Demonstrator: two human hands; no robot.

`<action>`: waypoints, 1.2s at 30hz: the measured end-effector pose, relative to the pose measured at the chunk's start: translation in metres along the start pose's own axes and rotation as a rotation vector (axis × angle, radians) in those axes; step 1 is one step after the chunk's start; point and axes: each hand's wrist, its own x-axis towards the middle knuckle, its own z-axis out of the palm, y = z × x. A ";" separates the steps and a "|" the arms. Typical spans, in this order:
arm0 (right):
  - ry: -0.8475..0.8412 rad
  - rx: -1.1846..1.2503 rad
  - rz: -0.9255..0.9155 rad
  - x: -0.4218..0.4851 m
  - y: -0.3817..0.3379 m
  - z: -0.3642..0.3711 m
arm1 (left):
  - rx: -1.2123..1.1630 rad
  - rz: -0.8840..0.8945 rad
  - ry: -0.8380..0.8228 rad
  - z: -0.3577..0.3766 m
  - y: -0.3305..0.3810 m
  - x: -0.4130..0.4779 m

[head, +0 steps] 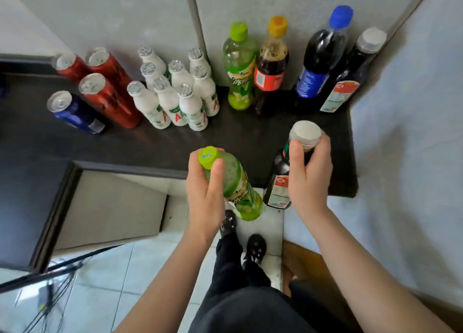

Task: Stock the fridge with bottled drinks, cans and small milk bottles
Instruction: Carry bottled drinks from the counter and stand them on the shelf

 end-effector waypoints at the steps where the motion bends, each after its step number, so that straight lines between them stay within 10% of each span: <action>1: -0.066 0.011 0.003 -0.010 -0.002 0.006 | -0.010 -0.044 0.034 -0.013 -0.004 -0.009; 13: -0.852 0.001 0.034 -0.153 -0.015 0.063 | -0.027 -0.414 0.428 -0.151 -0.042 -0.136; 24: -1.094 0.002 -0.054 -0.326 -0.087 0.106 | -0.087 -0.416 0.729 -0.302 -0.047 -0.289; 36: -1.587 0.089 -0.227 -0.592 -0.157 0.160 | -0.039 -0.463 1.407 -0.447 -0.049 -0.559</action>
